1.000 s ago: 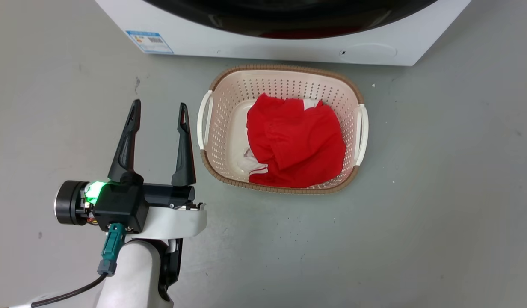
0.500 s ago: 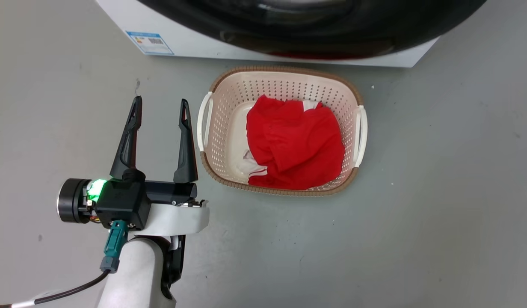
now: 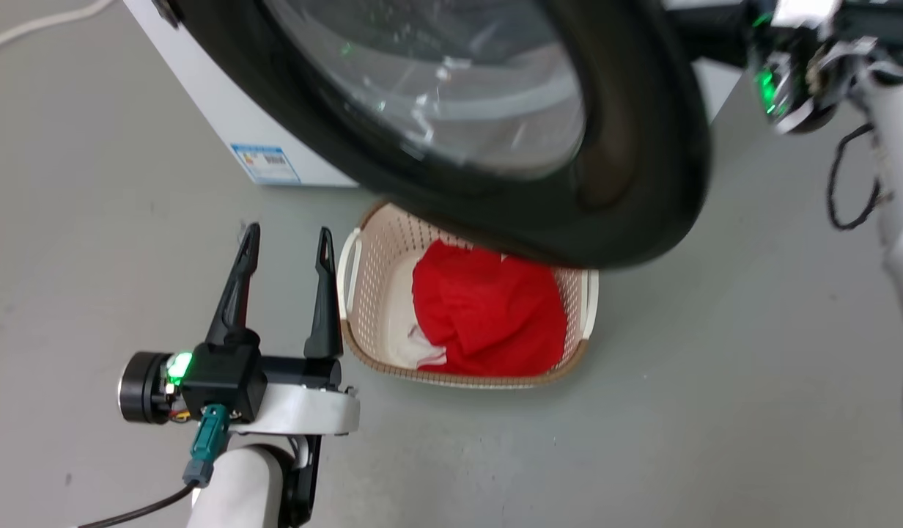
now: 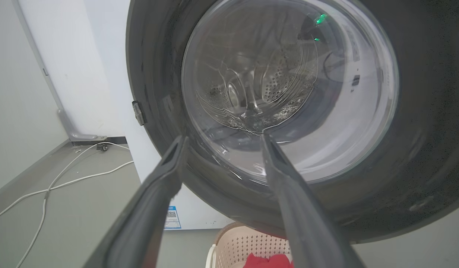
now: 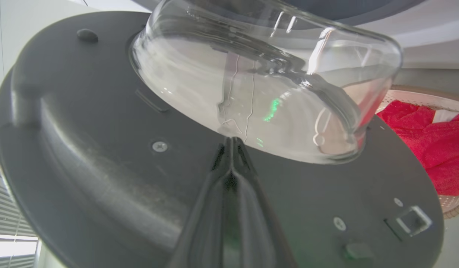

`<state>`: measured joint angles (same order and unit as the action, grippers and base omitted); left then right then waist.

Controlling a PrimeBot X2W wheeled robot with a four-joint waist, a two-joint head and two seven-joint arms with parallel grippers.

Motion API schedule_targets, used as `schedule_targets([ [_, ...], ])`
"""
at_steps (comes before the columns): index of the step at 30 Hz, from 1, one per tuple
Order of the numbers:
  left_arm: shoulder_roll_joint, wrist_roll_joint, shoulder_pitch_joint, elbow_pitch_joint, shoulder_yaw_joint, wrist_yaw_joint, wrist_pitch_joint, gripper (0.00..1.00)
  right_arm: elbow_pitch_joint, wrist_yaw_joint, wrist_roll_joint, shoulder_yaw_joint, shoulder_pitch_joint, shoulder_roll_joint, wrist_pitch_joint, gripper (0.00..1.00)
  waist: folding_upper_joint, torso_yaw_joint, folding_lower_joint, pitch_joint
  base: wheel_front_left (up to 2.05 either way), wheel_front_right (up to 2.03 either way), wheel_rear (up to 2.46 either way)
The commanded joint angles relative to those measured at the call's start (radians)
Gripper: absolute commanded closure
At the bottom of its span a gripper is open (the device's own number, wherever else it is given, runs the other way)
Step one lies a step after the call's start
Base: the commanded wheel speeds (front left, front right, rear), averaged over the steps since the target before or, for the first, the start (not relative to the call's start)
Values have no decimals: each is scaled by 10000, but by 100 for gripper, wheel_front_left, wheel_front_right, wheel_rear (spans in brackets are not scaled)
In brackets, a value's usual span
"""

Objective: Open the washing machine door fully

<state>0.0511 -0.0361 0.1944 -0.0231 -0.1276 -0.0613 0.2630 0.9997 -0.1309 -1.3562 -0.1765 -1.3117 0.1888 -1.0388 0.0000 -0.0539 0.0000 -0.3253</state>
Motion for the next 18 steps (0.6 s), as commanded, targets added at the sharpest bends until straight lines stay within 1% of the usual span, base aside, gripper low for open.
schedule_targets([
  [1,-8,-14,-203,64,0,60,27,0,-266,2,-40,-126,376,-213,-284,100,0,68,0,529,0,0,0],
  [7,-9,-40,-599,200,60,228,27,0,-1197,2,-159,-416,1377,-745,-1165,100,0,57,0,1135,0,0,0],
  [11,-9,-77,-772,246,72,291,27,0,-1747,2,-272,-567,1948,-983,-1632,100,0,-3,0,1387,0,0,0],
  [18,-10,-157,-1024,351,109,365,27,0,-2630,2,-685,-836,2844,-1329,-2162,100,0,-152,0,1773,0,0,0],
])
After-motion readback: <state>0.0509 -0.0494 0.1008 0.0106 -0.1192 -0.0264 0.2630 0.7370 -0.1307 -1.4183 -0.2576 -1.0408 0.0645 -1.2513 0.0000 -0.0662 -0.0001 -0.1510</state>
